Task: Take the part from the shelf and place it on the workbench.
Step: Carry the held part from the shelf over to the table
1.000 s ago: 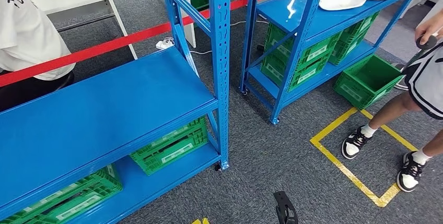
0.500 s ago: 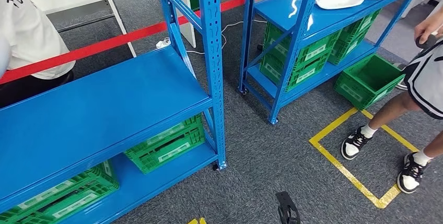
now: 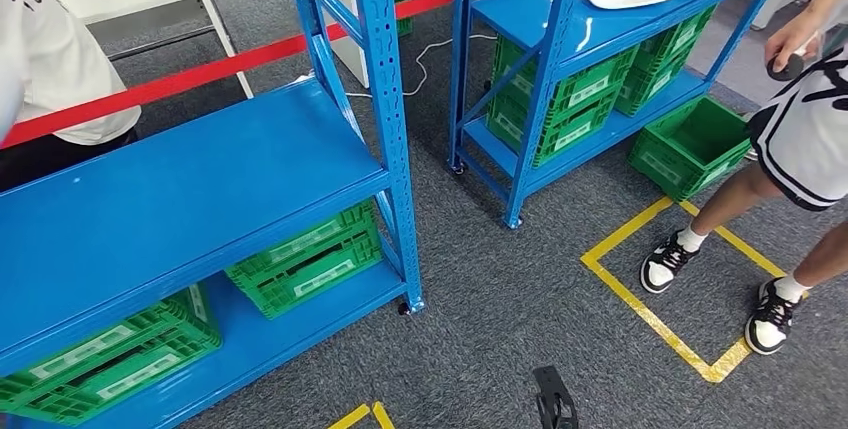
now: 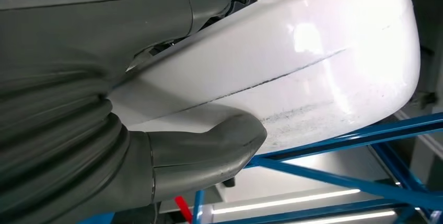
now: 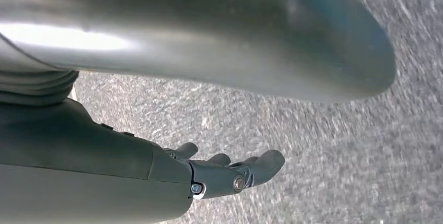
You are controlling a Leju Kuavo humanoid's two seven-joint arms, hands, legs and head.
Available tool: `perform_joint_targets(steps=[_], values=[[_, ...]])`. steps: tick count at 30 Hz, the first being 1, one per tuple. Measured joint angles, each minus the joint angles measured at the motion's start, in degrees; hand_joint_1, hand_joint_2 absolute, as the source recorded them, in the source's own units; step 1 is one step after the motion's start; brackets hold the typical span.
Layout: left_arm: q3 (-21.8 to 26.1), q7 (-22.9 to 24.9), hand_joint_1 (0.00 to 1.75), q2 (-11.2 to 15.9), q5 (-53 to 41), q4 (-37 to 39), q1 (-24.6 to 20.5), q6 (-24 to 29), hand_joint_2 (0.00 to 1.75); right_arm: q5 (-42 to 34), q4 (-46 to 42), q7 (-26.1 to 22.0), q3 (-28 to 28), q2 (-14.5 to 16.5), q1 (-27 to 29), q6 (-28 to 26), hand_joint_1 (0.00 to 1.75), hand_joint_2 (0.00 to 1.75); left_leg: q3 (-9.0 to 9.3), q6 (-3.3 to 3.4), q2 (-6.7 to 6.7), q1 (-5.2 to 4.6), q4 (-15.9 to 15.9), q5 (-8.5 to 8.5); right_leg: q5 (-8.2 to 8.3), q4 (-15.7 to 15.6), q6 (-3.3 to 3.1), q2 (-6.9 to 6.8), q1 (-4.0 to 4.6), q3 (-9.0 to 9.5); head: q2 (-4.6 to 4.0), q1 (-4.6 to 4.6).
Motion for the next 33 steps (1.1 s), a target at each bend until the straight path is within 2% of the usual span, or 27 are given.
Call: perform_joint_targets(steps=[2, 3, 4, 6, 7, 8, 9, 10, 11, 13, 14, 16, 17, 18, 19, 21, 22, 23, 24, 25, 26, 27, 28, 29, 30, 32, 33], values=[[-0.1, 0.0, 1.75, 0.7, 0.6, -0.1, 0.0, 0.0, 1.75, 0.1, 0.0, 0.0, 0.0, 0.0, 0.1, 0.1, 0.00, 0.00, -0.76, 0.60, 0.01, 0.20, -0.9, 1.62, 0.31, -0.6, 0.72, -0.08, -0.05, -0.20, -0.01, -0.09], [-0.1, 0.0, 1.75, 0.9, 0.8, -0.1, 0.0, 0.0, 1.75, 0.2, 0.0, 0.0, 0.0, 0.0, 0.2, 0.2, 0.00, 0.00, -1.24, 0.91, 0.01, 0.35, -1.3, 2.68, -1.06, 0.0, 0.97, -0.12, -0.01, -0.57, -0.01, -0.06], [-0.2, 0.1, 1.75, 1.1, 1.0, -0.2, 0.1, 0.0, 1.75, 0.2, 0.0, 0.1, 0.0, 0.0, 0.2, 0.2, 0.00, 0.00, -1.93, 1.09, 0.01, 0.58, -1.6, 3.73, -3.67, 1.9, 1.15, -0.16, 0.03, -1.19, -0.01, 0.02], [-0.2, 0.1, 1.75, 1.7, 1.2, -0.4, 0.3, -0.1, 1.75, 0.3, 0.0, 0.2, 0.0, 0.0, 0.2, 0.2, 0.00, 0.00, -3.69, 1.25, -0.01, 0.63, -1.6, 5.37, -9.73, 8.7, 1.53, -0.22, 0.04, -2.63, 0.01, 0.17], [-0.2, 0.2, 1.75, 2.0, 1.4, -0.4, 0.5, -0.1, 1.75, 0.3, 0.0, 0.3, 0.0, 0.0, 0.2, 0.2, 0.00, 0.00, -4.76, 1.22, 0.00, 0.64, -1.5, 6.10, -11.28, 12.2, 1.73, -0.23, 0.03, -3.04, 0.01, 0.19], [-0.2, 0.2, 1.75, 2.3, 1.4, -0.4, 0.7, -0.1, 1.75, 0.3, 0.0, 0.4, 0.0, 0.0, 0.2, 0.2, 0.00, 0.00, -5.78, 1.16, 0.01, 0.67, -1.3, 6.76, -11.35, 14.4, 1.88, -0.24, 0.03, -2.80, 0.01, 0.19], [-0.2, 0.2, 1.75, 2.5, 1.5, -0.4, 0.8, -0.1, 1.75, 0.3, 0.0, 0.6, 0.0, 0.0, 0.2, 0.1, 0.00, 0.00, -6.79, 1.04, 0.01, 0.71, -1.0, 7.34, -10.38, 14.9, 1.96, -0.25, 0.03, -1.68, 0.00, 0.20], [-0.3, 0.3, 1.75, 2.7, 1.6, -0.4, 1.0, -0.1, 1.75, 0.3, 0.0, 0.8, 0.0, 0.0, 0.2, 0.0, 0.00, 0.00, -7.73, 0.85, 0.01, 0.77, -0.7, 7.82, -9.08, 13.2, 1.98, -0.26, 0.02, 0.43, 0.00, 0.21], [-0.3, 0.3, 1.75, 2.9, 1.7, -0.4, 1.0, -0.1, 1.75, 0.2, 0.0, 1.0, 0.0, 0.0, 0.1, 0.0, 0.00, 0.00, -8.56, 0.61, 0.02, 0.82, -0.2, 8.19, -8.51, 9.9, 1.92, -0.28, 0.02, 3.33, 0.00, 0.23], [-0.5, 0.3, 1.75, 3.4, 1.8, -0.5, 1.0, -0.2, 1.75, 0.1, 0.0, 1.3, 0.0, 0.0, -0.1, -0.1, 0.00, 0.00, -9.77, 0.00, 0.09, 0.73, 0.6, 8.75, -9.52, 2.8, 1.22, -0.23, 0.23, 8.43, 0.00, 0.33], [-0.7, 0.2, 1.75, 3.5, 1.8, -0.4, 0.9, -0.2, 1.75, 0.0, 0.0, 1.3, -0.1, 0.0, -0.2, -0.2, 0.00, 0.00, -10.07, -0.36, 0.14, 0.68, 0.8, 9.08, -10.30, 0.8, 0.68, -0.18, 0.35, 9.65, 0.00, 0.37], [-1.2, 0.3, 1.75, 3.7, 1.9, -0.2, 0.6, -0.3, 1.75, -0.1, 0.0, 1.4, -0.2, 0.0, -0.2, -0.3, 0.00, 0.00, -10.26, -1.11, 0.20, 0.67, 0.7, 9.84, -10.06, -0.1, -0.46, -0.16, 0.48, 9.70, 0.00, 0.41], [-1.4, 0.3, 1.75, 3.7, 1.9, 0.0, 0.5, -0.3, 1.75, -0.2, 0.0, 1.4, -0.3, 0.1, -0.2, -0.3, 0.00, 0.00, -10.45, -1.44, 0.12, 0.75, 0.8, 9.74, -9.58, -0.4, -0.87, -0.25, 0.41, 9.47, 0.00, 0.40], [-1.6, 0.3, 1.75, 3.7, 2.0, 0.2, 0.4, -0.3, 1.75, -0.2, 0.0, 1.3, -0.4, 0.1, -0.3, -0.3, 0.00, 0.00, -10.87, -1.76, 0.00, 0.83, 1.7, 8.58, -8.94, -0.6, -1.24, -0.34, 0.30, 9.07, -0.01, 0.37], [-1.8, 0.4, 1.75, 3.8, 2.0, 0.4, 0.3, -0.3, 1.75, -0.3, 0.0, 1.3, -0.5, 0.2, -0.3, -0.3, 0.00, 0.00, -11.56, -2.08, -0.13, 0.95, 3.5, 6.51, -8.26, -0.8, -1.50, -0.43, 0.18, 8.54, -0.01, 0.32], [-2.0, 0.4, 1.75, 3.8, 2.0, 0.7, 0.1, -0.3, 1.75, -0.3, 0.0, 1.3, -0.6, 0.2, -0.4, -0.3, 0.00, 0.00, -13.36, -2.66, -0.29, 1.19, 10.0, 1.09, -6.97, -0.8, -1.72, -0.48, 0.12, 7.10, 0.00, 0.27], [-2.2, 0.5, 1.75, 3.8, 2.0, 0.9, 0.0, -0.3, 1.75, -0.3, 0.0, 1.3, -0.7, 0.2, -0.3, -0.3, 0.00, 0.00, -13.98, -2.88, -0.30, 1.29, 13.3, -0.58, -6.35, -0.8, -1.71, -0.48, 0.12, 6.32, 0.00, 0.27], [-2.3, 0.5, 1.75, 3.8, 2.0, 1.1, 0.1, -0.3, 1.75, -0.3, 0.0, 1.3, -0.7, 0.2, -0.3, -0.4, 0.00, 0.00, -14.00, -3.01, -0.31, 1.37, 15.6, -1.06, -5.73, -0.8, -1.65, -0.49, 0.11, 5.52, 0.00, 0.27], [-2.5, 0.5, 1.75, 3.8, 2.0, 1.3, 0.1, -0.3, 1.75, -0.3, 0.0, 1.3, -0.8, 0.2, -0.3, -0.4, 0.00, 0.00, -13.23, -3.05, -0.31, 1.44, 16.2, -0.39, -5.10, -0.8, -1.56, -0.49, 0.09, 4.72, 0.00, 0.27], [-2.6, 0.5, 1.75, 3.8, 2.0, 1.4, 0.1, -0.3, 1.75, -0.3, 0.0, 1.3, -0.8, 0.3, -0.3, -0.3, 0.00, 0.00, -11.41, -3.01, -0.31, 1.49, 14.7, 1.05, -4.46, -0.8, -1.42, -0.49, 0.06, 3.95, 0.00, 0.27], [-2.7, 0.5, 1.75, 3.8, 2.0, 1.5, 0.0, -0.3, 1.75, -0.3, 0.0, 1.3, -0.9, 0.3, -0.3, -0.3, 0.00, 0.00, -8.68, -2.88, -0.33, 1.52, 11.5, 2.36, -3.83, -0.7, -1.24, -0.47, 0.04, 3.29, 0.01, 0.27], [-2.8, 0.5, 1.75, 3.8, 2.0, 1.5, -0.2, -0.3, 1.75, -0.4, 0.0, 1.2, -0.9, 0.3, -0.3, -0.3, 0.00, 0.00, -5.49, -2.68, -0.36, 1.44, 7.2, 2.67, -3.22, -0.7, -0.99, -0.44, 0.07, 2.69, 0.01, 0.28], [-3.0, 0.3, 1.75, 3.8, 2.0, 1.5, -0.4, -0.4, 1.75, -0.4, 0.0, 1.2, -0.9, 0.3, -0.3, -0.3, 0.00, 0.00, -2.91, -2.36, -0.44, 1.31, 3.5, 2.47, -2.60, -0.8, -0.68, -0.42, 0.09, 2.30, 0.01, 0.37], [-3.1, 0.2, 1.75, 3.8, 2.0, 1.6, -0.6, -0.4, 1.75, -0.4, 0.0, 1.2, -1.0, 0.3, -0.3, -0.3, 0.00, 0.00, -1.37, -2.00, -0.52, 1.14, 0.8, 1.91, -2.00, -0.9, -0.32, -0.41, 0.08, 2.12, 0.00, 0.45], [-3.2, 0.0, 1.75, 3.8, 2.0, 1.8, -0.8, -0.5, 1.75, -0.5, 0.0, 1.2, -1.0, 0.3, -0.3, -0.2, 0.00, 0.00, -0.90, -1.57, -0.59, 0.92, -0.5, 1.51, -1.35, -1.2, 0.09, -0.39, 0.04, 2.04, 0.00, 0.50], [-3.3, -0.2, 1.75, 3.9, 2.1, 2.2, -1.0, -0.7, 1.75, -0.5, 0.0, 1.2, -1.0, 0.3, -0.2, -0.2, 0.00, 0.00, -1.79, -0.56, -0.51, 0.90, -0.9, 2.55, -0.28, -1.9, 0.91, -0.33, -0.04, 1.96, 0.00, 0.44], [-3.4, -0.3, 1.75, 3.8, 2.1, 2.5, -1.0, -0.8, 1.75, -0.5, 0.0, 1.2, -1.0, 0.3, -0.1, -0.2, 0.00, 0.00, -2.27, -0.01, -0.42, 0.98, -1.0, 3.33, -0.88, -1.7, 1.22, -0.30, -0.02, 1.67, 0.00, 0.42]])
